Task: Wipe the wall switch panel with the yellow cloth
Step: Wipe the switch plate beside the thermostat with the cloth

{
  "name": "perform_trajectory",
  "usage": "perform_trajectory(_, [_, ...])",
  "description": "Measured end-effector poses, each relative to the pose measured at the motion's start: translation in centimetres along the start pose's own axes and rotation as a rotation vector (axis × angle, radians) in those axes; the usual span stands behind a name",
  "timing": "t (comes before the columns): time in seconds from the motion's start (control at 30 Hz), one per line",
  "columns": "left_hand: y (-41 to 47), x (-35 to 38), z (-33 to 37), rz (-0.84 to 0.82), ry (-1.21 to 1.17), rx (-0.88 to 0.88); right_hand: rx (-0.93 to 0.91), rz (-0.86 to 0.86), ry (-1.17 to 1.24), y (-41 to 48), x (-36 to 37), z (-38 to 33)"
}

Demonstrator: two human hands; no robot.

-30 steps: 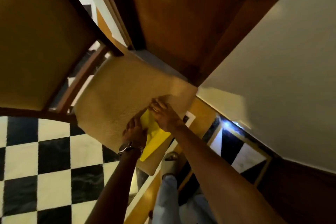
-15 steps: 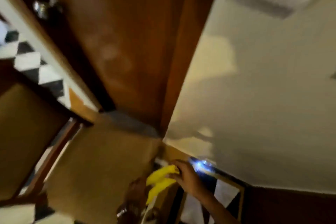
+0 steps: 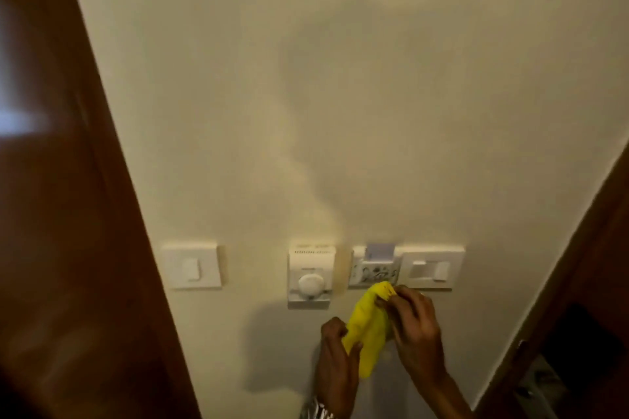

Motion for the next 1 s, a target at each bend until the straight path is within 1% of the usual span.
perform_trajectory(0.07, [0.3, -0.1, 2.3, 0.1, 0.101, 0.154, 0.007, 0.013, -0.047, 1.9, 0.4, 0.4])
perform_trajectory(0.1, [0.2, -0.2, 4.2, 0.172, 0.145, 0.263, 0.025, 0.022, -0.075, 2.5, 0.1, 0.9])
perform_trajectory(0.2, [1.3, -1.0, 8.4, 0.264, 0.184, 0.557, 0.077, 0.054, -0.206, 2.9, 0.8, 1.3])
perform_trajectory(0.27, [4.3, -2.5, 12.7, 0.311, 0.204, 0.762, 0.102, 0.063, -0.277, 2.6, 1.2, 0.9])
perform_trajectory(0.33, [9.0, -4.2, 18.7, 0.357, 0.259, 0.958, 0.142, 0.078, -0.275, 1.8, 1.7, 0.4])
perform_trajectory(0.4, [14.1, -6.5, 24.5, 0.45, 0.403, 1.077, 0.148, 0.082, -0.242, 0.7, 2.7, -1.0])
perform_trajectory(0.47, [18.7, -8.7, 28.5, 0.5, 0.632, 1.13, 0.139, -0.012, -0.152, -0.4, 4.1, -2.4])
perform_trajectory(0.5, [20.4, -9.6, 29.5, 0.496, 0.751, 1.136, 0.145, -0.051, -0.099, -0.7, 4.7, -2.7])
perform_trajectory(0.57, [22.8, -10.6, 29.5, 0.48, 0.921, 1.151, 0.154, -0.116, -0.063, -0.5, 5.8, -2.5])
perform_trajectory(0.6, [23.4, -10.7, 29.1, 0.487, 0.958, 1.17, 0.143, -0.129, -0.076, -0.3, 6.4, -2.2])
perform_trajectory(0.7, [23.8, -10.5, 28.1, 0.54, 0.978, 1.202, 0.089, -0.114, -0.1, -1.1, 7.8, -1.9])
perform_trajectory(0.77, [23.6, -10.6, 28.2, 0.577, 0.969, 1.185, 0.046, -0.125, -0.079, -2.6, 8.2, -2.1])
perform_trajectory(0.8, [23.5, -10.7, 28.2, 0.587, 0.968, 1.181, 0.022, -0.123, -0.109, -3.0, 8.2, -2.2])
perform_trajectory(0.87, [23.2, -10.6, 27.9, 0.59, 0.96, 1.18, 0.033, -0.115, -0.145, -2.4, 8.1, -2.8])
perform_trajectory(1.0, [23.0, -10.4, 27.2, 0.586, 0.954, 1.154, 0.064, -0.1, -0.139, -0.8, 8.3, -2.8])
Point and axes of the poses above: each hand's wrist, its own y-axis towards the middle knuckle, its own x-axis out of the palm, z = x × y, the point moved 4 cm from there along y, towards the middle knuckle, and after that the axes turned 15 degrees about -y, right-handed, at the moved point
